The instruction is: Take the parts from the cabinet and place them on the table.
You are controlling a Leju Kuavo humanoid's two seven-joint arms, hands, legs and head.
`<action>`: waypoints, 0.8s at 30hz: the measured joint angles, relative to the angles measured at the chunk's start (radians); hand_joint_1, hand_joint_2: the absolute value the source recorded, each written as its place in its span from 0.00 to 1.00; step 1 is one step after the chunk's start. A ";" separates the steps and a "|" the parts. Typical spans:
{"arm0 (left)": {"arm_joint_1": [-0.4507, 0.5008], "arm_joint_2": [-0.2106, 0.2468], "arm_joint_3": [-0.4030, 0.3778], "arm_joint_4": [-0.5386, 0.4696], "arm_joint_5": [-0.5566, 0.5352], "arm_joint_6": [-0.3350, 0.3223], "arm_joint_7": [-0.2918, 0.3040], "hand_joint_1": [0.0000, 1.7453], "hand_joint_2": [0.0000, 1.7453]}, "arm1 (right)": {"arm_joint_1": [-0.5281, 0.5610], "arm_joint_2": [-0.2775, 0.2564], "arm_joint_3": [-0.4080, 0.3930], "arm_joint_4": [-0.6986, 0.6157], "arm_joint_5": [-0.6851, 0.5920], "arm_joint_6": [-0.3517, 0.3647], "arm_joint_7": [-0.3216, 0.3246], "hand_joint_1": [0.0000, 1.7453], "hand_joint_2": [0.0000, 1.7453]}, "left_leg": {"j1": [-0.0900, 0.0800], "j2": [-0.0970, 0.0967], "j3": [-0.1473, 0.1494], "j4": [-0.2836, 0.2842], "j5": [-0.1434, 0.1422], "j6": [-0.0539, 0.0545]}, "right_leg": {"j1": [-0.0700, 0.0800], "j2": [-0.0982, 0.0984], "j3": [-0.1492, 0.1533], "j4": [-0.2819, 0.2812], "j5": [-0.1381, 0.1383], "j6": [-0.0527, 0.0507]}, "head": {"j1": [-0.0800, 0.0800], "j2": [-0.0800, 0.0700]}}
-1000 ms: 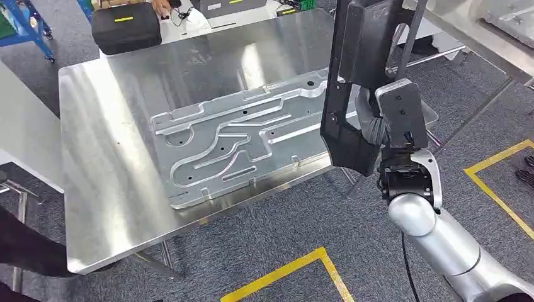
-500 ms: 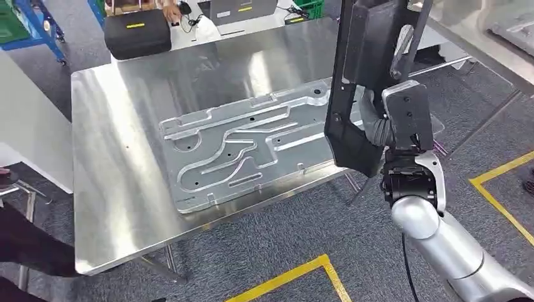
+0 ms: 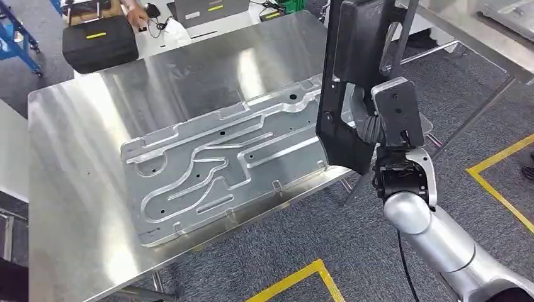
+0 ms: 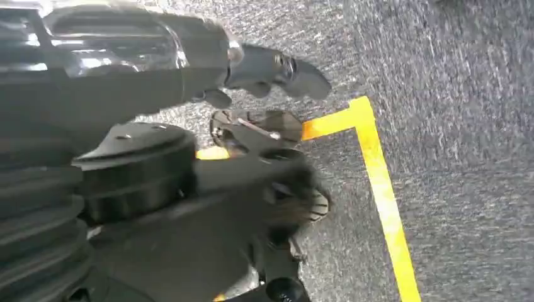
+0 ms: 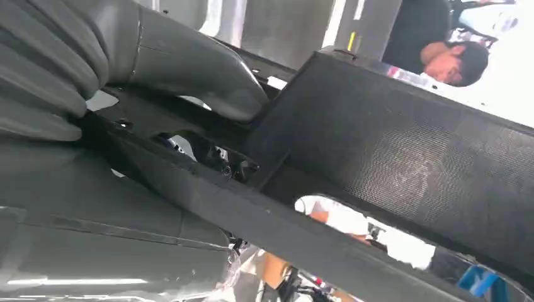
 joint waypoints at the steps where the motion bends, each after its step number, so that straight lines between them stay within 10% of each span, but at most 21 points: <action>1: 0.003 0.000 0.000 0.000 0.000 0.000 0.000 0.00 1.00 | 0.004 0.000 0.000 0.000 0.000 0.000 0.000 1.00 1.00 | -0.002 0.000 -0.028 0.004 0.033 0.006 | 0.003 0.005 0.012 0.000 -0.010 -0.001 | 0.000 0.000; 4: 0.003 0.001 -0.009 0.000 0.000 0.000 0.000 0.00 1.00 | 0.000 0.001 0.000 0.000 0.000 0.000 0.000 1.00 1.00 | -0.016 -0.005 -0.009 -0.186 0.245 0.037 | 0.008 0.015 0.063 -0.001 -0.046 0.002 | -0.002 0.000; 6: 0.007 0.004 -0.015 0.001 0.000 0.000 0.002 0.00 1.00 | -0.001 0.002 0.001 0.002 0.000 0.000 0.000 1.00 1.00 | -0.024 -0.026 -0.002 -0.220 0.278 0.055 | 0.009 0.024 0.073 -0.003 -0.059 0.013 | 0.003 0.000; 16: 0.010 -0.005 -0.026 0.001 -0.014 -0.009 0.001 0.00 1.00 | 0.006 0.000 0.002 0.006 0.035 0.002 -0.008 1.00 1.00 | -0.015 -0.021 -0.001 -0.251 0.241 0.036 | 0.007 0.023 0.064 -0.029 -0.056 0.025 | 0.011 0.000; 18: 0.019 -0.005 -0.027 0.002 -0.014 -0.009 0.000 0.00 1.00 | 0.019 0.000 0.005 0.012 0.037 0.002 -0.009 1.00 1.00 | -0.014 -0.019 0.010 -0.264 0.209 0.059 | 0.010 0.023 0.070 -0.029 -0.067 0.028 | 0.019 0.000; 24: 0.028 -0.005 -0.030 0.004 -0.015 -0.009 -0.002 0.00 1.00 | 0.031 0.000 0.015 0.021 0.046 0.010 -0.008 1.00 1.00 | -0.022 -0.011 0.033 -0.264 0.204 0.065 | 0.007 0.022 0.089 -0.030 -0.066 0.029 | 0.034 0.000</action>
